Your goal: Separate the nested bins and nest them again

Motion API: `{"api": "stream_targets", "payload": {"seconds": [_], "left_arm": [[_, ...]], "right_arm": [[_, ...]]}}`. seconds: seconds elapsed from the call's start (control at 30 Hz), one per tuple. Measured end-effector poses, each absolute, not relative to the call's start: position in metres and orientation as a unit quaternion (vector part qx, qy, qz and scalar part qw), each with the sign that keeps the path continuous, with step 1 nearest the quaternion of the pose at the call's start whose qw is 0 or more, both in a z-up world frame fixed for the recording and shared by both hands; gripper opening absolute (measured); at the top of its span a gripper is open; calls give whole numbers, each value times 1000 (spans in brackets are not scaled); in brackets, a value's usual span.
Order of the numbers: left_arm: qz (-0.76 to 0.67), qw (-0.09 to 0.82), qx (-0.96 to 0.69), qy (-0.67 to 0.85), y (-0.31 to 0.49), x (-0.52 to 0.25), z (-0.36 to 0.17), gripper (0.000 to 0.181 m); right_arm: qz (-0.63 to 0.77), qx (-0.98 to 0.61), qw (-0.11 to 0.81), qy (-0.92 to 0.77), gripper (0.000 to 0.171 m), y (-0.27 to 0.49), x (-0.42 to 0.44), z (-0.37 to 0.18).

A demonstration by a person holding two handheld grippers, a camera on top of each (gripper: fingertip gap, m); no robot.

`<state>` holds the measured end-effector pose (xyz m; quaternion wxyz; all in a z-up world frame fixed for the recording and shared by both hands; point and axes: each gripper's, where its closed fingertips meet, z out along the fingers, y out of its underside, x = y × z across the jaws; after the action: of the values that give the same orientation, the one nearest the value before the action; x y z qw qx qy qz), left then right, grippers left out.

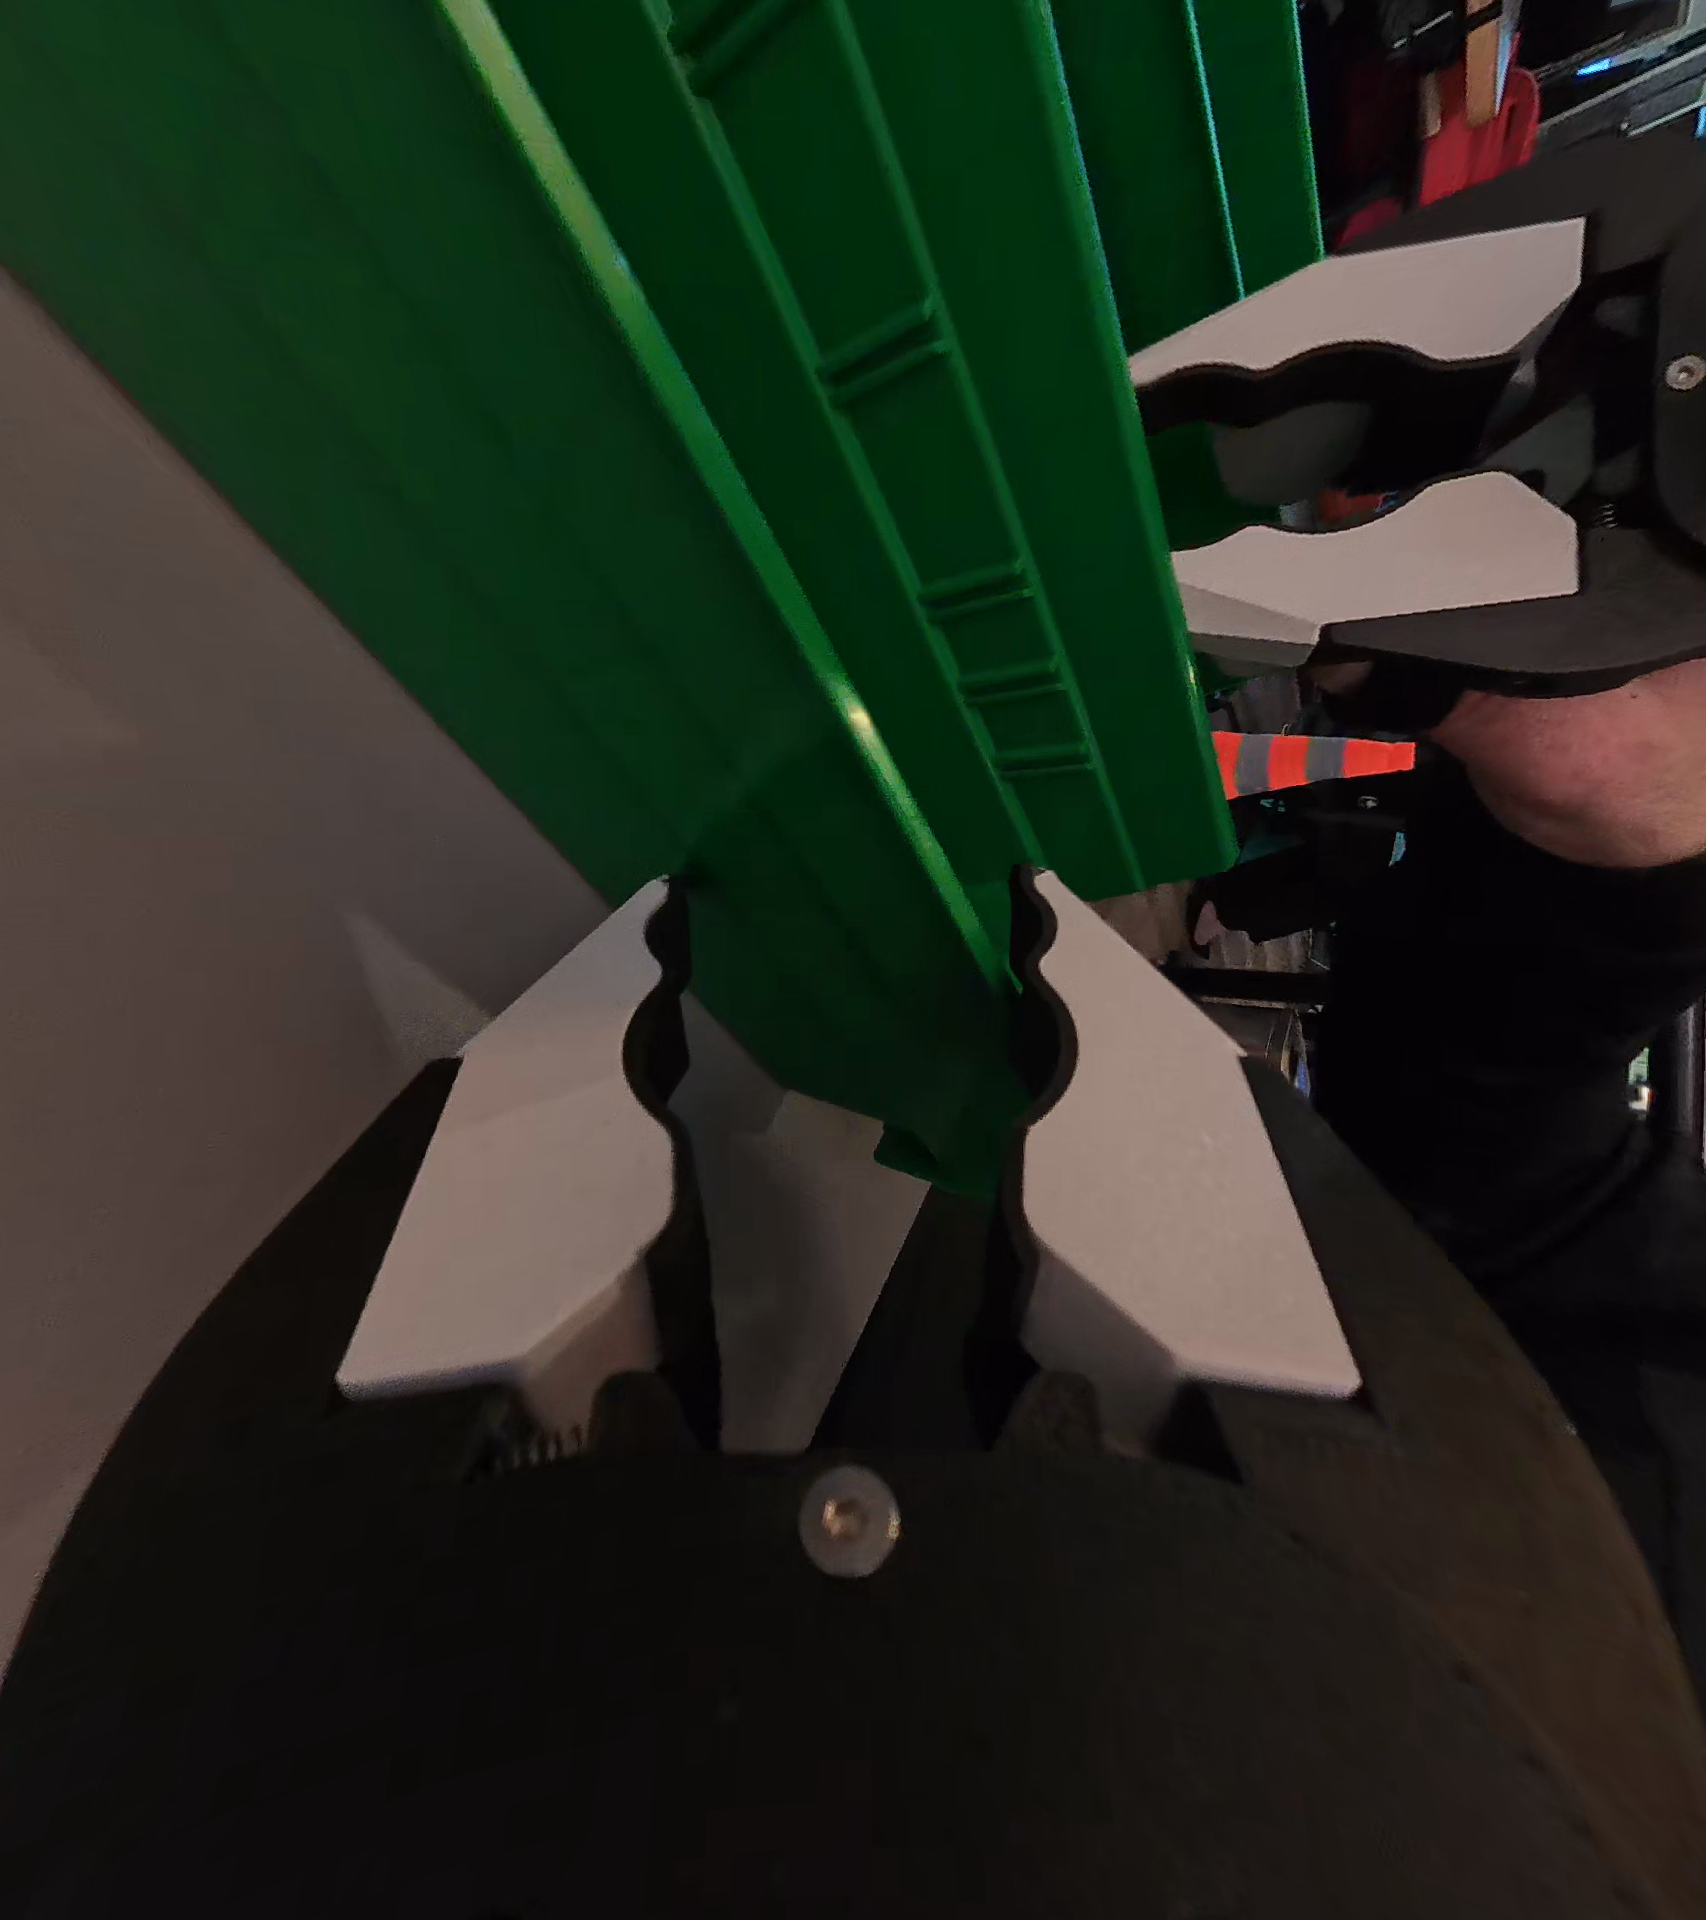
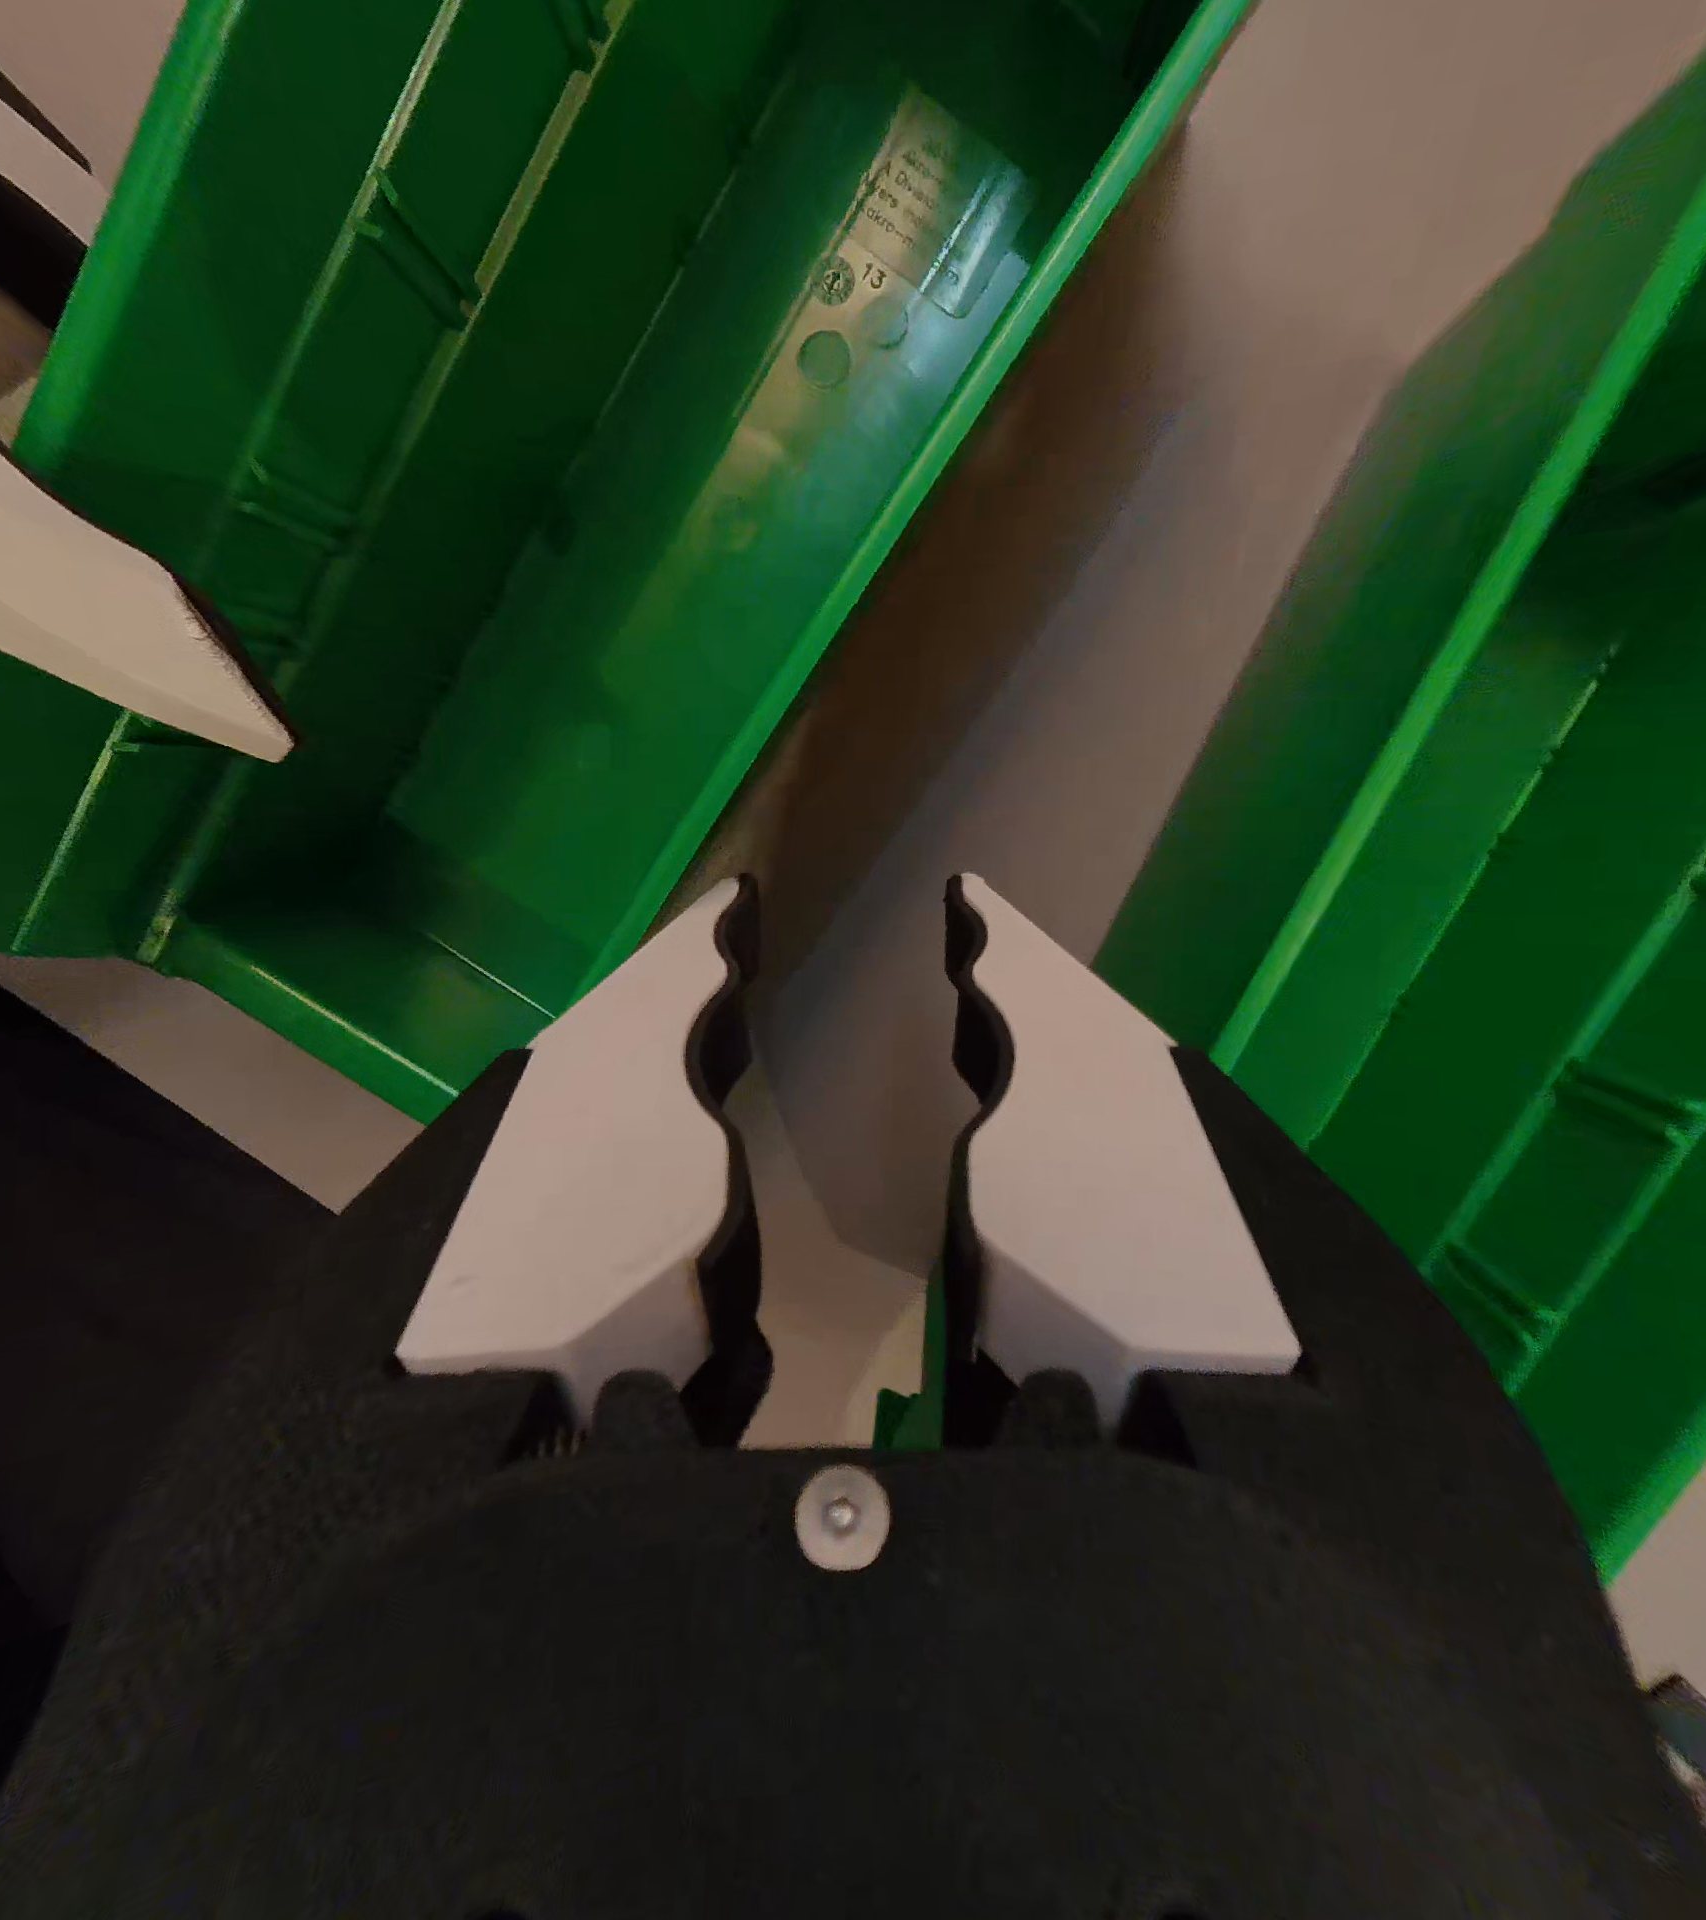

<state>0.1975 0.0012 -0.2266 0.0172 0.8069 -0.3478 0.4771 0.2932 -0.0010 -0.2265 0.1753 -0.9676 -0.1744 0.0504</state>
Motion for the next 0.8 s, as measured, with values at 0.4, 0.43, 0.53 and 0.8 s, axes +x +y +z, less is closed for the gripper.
{"api": "stream_targets", "payload": {"seconds": [0.4, 0.43, 0.53, 0.8], "left_arm": [[533, -10, 771, -348, 3, 214, -210, 72], [536, -20, 766, -355, 3, 212, -205, 74], [543, -56, 748, -377, 6, 203, -186, 82], [712, -313, 475, -412, -11, 139, 12, 37]], "right_arm": [[84, -932, 311, -166, 49, -11, 322, -148], [69, -931, 323, -156, 54, -11, 335, -139], [10, -939, 325, -111, 58, -10, 391, -138], [-24, -966, 247, -72, 59, -14, 452, -199]]}}
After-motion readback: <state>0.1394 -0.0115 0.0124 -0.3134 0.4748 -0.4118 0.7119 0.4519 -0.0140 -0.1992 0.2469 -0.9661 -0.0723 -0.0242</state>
